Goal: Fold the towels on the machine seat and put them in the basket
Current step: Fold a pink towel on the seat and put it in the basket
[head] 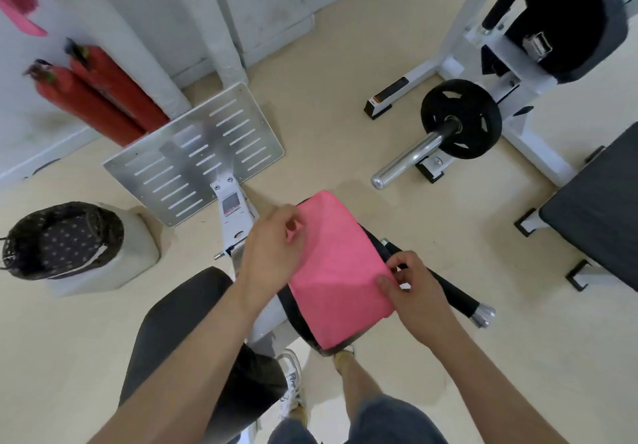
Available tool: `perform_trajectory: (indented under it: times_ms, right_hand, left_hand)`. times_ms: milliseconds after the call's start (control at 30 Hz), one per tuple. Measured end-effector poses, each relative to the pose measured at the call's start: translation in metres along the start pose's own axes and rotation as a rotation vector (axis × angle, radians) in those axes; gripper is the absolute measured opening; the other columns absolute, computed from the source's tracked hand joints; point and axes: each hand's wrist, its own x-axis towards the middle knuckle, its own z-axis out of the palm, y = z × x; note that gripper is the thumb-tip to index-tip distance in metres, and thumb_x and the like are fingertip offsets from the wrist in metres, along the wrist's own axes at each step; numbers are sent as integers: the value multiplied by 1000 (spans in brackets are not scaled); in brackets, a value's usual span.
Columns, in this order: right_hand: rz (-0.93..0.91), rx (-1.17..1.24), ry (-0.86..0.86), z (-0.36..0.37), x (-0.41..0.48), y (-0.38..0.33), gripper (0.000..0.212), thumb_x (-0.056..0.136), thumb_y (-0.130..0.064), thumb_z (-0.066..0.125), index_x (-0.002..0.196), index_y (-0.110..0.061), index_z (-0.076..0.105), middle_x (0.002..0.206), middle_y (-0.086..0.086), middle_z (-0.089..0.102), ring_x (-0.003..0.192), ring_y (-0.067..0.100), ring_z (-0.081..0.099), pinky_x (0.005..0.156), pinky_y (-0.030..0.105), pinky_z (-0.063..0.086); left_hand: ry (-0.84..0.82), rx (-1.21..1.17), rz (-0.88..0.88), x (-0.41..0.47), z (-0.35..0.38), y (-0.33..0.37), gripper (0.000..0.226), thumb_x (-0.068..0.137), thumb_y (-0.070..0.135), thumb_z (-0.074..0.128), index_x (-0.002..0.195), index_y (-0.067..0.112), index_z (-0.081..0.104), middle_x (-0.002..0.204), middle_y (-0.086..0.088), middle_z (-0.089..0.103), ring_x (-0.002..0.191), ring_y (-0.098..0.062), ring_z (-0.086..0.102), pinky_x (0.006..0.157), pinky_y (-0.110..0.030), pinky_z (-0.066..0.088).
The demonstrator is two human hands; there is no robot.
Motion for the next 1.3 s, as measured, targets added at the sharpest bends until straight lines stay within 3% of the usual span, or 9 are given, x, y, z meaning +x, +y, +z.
perform_trajectory:
  times_ms: [67, 200, 433, 567, 767, 900, 1033, 1133, 1300]
  right_hand:
    - [9, 60, 1, -6, -3, -2, 16, 88, -19, 63, 90, -31, 52, 88, 1, 64, 76, 20, 61, 68, 37, 51]
    - [36, 193, -30, -16, -4, -12, 12, 88, -10, 65, 90, -16, 54, 75, 10, 60, 58, 22, 59, 60, 42, 53]
    - [-13, 123, -45, -15, -3, -17, 8, 89, -10, 65, 89, -4, 61, 76, 10, 63, 49, 6, 58, 52, 14, 46]
    - [-107, -37, 51, -1, -11, -9, 7, 87, -15, 66, 83, -18, 61, 77, 3, 62, 68, 9, 58, 63, 21, 46]
    - [-1, 289, 25, 21, -18, 5, 22, 82, -12, 72, 93, -14, 54, 83, 2, 56, 77, 15, 55, 72, 31, 48]
    - [55, 269, -41, 22, -24, 19, 27, 78, -6, 75, 92, -17, 55, 96, 11, 64, 91, 28, 63, 77, 37, 52]
    - [-80, 171, 6, 19, -34, 16, 24, 81, -1, 69, 86, -18, 54, 86, 2, 59, 80, 16, 57, 71, 31, 50]
    - [-218, 106, 24, 21, -35, 14, 28, 81, 2, 66, 83, -21, 50, 82, -3, 55, 74, 8, 51, 70, 28, 49]
    - [-254, 84, -8, 15, -32, 14, 24, 81, 2, 66, 79, -18, 54, 81, -4, 56, 73, 9, 51, 70, 25, 46]
  left_hand:
    - [-94, 53, 55, -66, 11, 8, 18, 77, 35, 69, 93, 32, 62, 94, 14, 52, 83, -3, 46, 76, -15, 42]
    - [-144, 368, 166, -129, 45, 8, 71, 56, 54, 79, 118, 29, 56, 116, 1, 55, 104, -20, 51, 82, -40, 49]
    - [85, 132, 162, -128, 36, -11, 45, 71, 11, 69, 115, 19, 62, 117, -8, 56, 104, -26, 53, 86, -33, 49]
    - [120, 49, 24, -133, 39, -11, 55, 61, -8, 71, 108, 20, 66, 107, -4, 48, 92, -25, 56, 77, -33, 54]
    - [102, -2, 60, -158, 51, -9, 49, 58, -8, 64, 92, 26, 65, 99, 11, 43, 91, -16, 54, 75, -24, 47]
    - [28, 119, 116, -170, 50, -13, 48, 64, 0, 61, 105, 24, 60, 103, 4, 48, 90, -21, 53, 64, -29, 50]
    - [-41, 352, 158, -177, 51, -8, 50, 67, 23, 61, 116, 22, 53, 106, -1, 50, 87, -24, 52, 58, -34, 48]
    - [-14, 560, 181, -171, 60, -1, 61, 57, 41, 74, 112, 21, 55, 104, -4, 55, 87, -26, 50, 70, -39, 38]
    - [114, 605, 210, -152, 74, 5, 36, 68, 16, 64, 104, 18, 59, 104, -5, 57, 92, -28, 55, 87, -41, 35]
